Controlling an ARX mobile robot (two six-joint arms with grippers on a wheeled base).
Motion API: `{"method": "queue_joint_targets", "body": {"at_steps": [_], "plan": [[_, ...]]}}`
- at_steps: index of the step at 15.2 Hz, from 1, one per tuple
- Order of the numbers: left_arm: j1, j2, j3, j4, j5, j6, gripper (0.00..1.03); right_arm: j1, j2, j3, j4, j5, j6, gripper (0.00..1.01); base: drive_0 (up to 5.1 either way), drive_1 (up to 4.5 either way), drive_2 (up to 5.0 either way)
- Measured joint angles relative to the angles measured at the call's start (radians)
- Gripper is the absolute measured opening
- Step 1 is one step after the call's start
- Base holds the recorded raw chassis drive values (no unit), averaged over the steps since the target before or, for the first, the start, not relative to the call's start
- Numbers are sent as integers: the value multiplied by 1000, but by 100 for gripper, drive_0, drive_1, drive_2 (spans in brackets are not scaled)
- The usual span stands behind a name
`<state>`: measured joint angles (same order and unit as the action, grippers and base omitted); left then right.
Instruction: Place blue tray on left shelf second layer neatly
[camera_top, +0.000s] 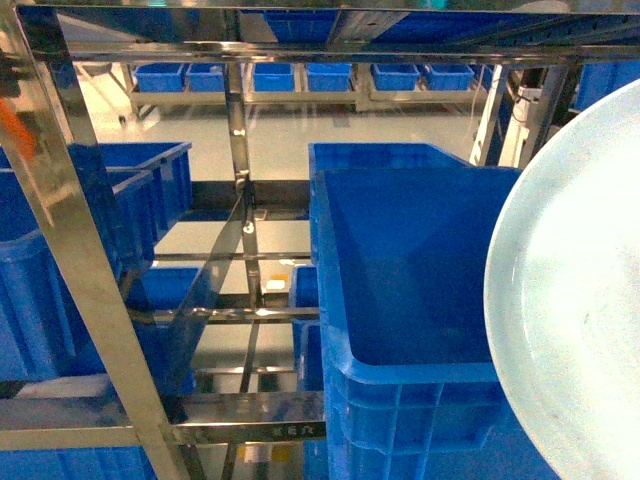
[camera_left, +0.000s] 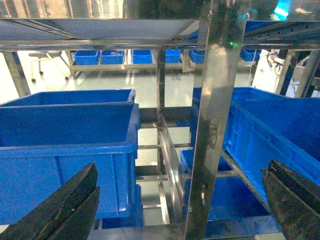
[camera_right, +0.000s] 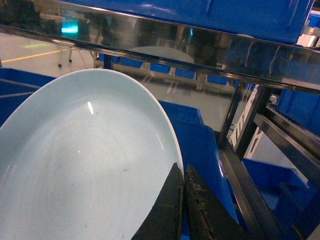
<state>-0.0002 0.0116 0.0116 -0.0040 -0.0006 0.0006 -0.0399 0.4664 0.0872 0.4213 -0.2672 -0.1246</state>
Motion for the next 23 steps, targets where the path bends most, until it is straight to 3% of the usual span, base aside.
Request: {"method": "queue_joint_targets", "body": {"at_steps": [7, 10, 14, 23], "plan": [[0, 0, 0, 0, 0, 0, 98, -33, 473, 8, 440, -13, -19, 2, 0, 0, 0], [0, 0, 0, 0, 0, 0, 98, -45, 705, 64, 620, -17, -32, 2, 0, 0, 0], [0, 0, 0, 0, 0, 0, 98, -53, 954, 135, 766, -23, -46, 2, 0, 0, 0], [0, 0, 0, 0, 0, 0, 98, -79, 1289, 386, 822, -48, -70, 2, 0, 0, 0]]}}
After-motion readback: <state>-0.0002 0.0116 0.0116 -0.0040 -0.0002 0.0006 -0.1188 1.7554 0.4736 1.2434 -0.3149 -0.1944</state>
